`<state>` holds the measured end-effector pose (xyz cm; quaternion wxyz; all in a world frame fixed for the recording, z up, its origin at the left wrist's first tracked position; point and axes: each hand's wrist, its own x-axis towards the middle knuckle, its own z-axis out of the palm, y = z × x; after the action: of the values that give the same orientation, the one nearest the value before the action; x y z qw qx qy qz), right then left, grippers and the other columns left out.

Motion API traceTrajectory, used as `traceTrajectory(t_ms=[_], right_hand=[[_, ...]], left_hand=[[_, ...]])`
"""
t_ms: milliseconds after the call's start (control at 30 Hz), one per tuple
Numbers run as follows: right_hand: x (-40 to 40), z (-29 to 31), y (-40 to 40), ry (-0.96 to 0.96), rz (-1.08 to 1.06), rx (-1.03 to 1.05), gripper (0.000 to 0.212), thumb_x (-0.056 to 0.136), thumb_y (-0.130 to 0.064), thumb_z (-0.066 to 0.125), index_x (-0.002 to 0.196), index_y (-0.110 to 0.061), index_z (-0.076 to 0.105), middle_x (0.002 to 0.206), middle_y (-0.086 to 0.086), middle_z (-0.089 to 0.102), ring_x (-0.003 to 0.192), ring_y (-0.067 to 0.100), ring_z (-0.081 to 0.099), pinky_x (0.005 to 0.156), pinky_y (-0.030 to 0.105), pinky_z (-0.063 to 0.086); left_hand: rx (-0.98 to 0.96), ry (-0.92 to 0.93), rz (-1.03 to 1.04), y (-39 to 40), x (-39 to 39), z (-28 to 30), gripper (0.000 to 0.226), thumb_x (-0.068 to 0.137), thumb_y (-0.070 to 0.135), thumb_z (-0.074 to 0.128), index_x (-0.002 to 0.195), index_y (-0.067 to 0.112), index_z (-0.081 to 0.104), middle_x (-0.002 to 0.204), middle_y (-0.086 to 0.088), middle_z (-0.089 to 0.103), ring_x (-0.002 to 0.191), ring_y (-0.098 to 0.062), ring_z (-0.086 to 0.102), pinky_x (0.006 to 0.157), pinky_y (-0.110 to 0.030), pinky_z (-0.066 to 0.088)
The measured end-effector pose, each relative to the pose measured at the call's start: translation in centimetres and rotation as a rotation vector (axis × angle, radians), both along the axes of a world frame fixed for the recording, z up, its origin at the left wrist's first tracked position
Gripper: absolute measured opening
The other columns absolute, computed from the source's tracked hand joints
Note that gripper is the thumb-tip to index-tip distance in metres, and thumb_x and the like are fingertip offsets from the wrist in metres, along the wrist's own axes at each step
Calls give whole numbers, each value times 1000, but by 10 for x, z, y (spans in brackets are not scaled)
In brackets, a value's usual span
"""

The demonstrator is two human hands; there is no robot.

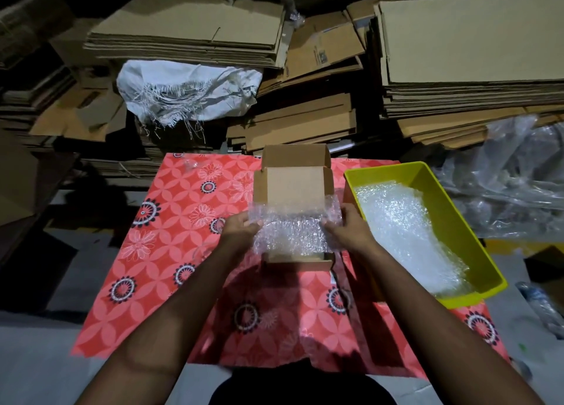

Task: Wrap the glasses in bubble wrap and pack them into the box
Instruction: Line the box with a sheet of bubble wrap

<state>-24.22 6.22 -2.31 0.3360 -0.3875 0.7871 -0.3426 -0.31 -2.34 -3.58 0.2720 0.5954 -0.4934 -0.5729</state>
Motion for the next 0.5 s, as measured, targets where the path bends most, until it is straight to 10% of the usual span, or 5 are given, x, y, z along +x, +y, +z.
traceTrajectory(t_ms=[200, 500], right_hand=[[-3, -5, 1, 97, -115, -45, 36, 72, -17, 85, 100, -22, 63, 76, 3, 71, 70, 21, 70, 71, 41, 60], [-5, -4, -5, -148, -129, 22, 26, 75, -38, 82, 76, -15, 70, 66, 3, 71, 59, 21, 64, 67, 43, 55]], left_hand=[[-18, -13, 50, -3, -1, 1, 67, 85, 9, 76, 144, 3, 44, 133, -8, 54, 114, -32, 61, 98, -48, 54], [-6, 87, 77, -11, 5, -7, 45, 83, -2, 76, 122, 6, 55, 90, -12, 66, 58, -10, 59, 51, -21, 50]])
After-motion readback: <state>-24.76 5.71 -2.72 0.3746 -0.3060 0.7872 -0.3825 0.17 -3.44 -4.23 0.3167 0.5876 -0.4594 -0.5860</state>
